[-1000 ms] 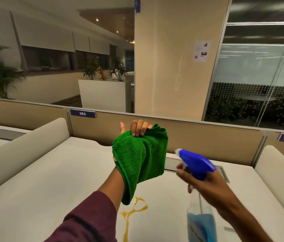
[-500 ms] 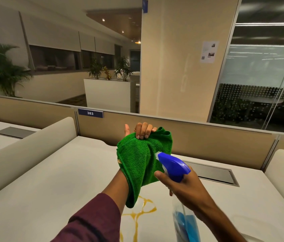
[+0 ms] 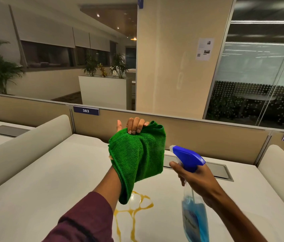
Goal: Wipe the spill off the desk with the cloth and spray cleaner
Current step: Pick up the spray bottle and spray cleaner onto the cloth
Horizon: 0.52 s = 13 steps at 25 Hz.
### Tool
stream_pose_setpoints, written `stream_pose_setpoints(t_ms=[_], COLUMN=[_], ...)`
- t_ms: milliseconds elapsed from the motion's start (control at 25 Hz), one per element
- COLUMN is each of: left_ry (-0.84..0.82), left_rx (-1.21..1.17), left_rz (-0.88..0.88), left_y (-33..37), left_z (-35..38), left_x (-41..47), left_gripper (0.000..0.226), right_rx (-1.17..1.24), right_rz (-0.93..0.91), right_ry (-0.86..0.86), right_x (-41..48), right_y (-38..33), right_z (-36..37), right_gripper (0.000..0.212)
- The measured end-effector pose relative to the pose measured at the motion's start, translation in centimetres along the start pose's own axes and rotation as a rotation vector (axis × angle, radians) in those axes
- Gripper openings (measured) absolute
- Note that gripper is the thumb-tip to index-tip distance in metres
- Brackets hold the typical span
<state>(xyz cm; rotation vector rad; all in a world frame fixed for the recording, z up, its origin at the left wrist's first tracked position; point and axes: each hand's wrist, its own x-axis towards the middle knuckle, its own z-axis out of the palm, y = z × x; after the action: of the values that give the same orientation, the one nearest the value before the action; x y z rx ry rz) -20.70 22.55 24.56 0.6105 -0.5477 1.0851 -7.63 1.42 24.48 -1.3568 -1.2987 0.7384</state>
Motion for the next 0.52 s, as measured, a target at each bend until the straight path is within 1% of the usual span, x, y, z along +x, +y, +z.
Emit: stream_pose_setpoints(t_ms=[80, 200, 280, 360, 520], left_ry=[0.011, -0.005, -0.001, 0.007, -0.035], left_rx=[0.004, -0.007, -0.001, 0.003, -0.024], left_rz=[0.008, 0.027, 0.037, 0.041, 0.03], left_y=[0.4, 0.7, 0.8, 0.8, 0.7], left_z=[-0.1, -0.1, -0.2, -0.2, -0.3], left_x=[0.1, 0.3, 0.5, 0.7, 0.7], left_gripper=[0.096, 0.097, 0.098, 0.099, 0.101], right_rx=[-0.006, 0.022, 0.044, 0.048, -0.062], right_rz=[-0.021, -0.034, -0.032, -0.029, -0.047], right_ry=[-0.032, -0.142, -0.214, -0.242, -0.201], right_x=[-0.3, -1.3, -1.9, -2.3, -2.4], right_y=[0.3, 0.5, 0.7, 1.1, 1.8], right_z=[-0.2, -0.1, 0.5, 1.4, 2.5], right_gripper=[0.041, 0.024, 0.02, 0.024, 0.035])
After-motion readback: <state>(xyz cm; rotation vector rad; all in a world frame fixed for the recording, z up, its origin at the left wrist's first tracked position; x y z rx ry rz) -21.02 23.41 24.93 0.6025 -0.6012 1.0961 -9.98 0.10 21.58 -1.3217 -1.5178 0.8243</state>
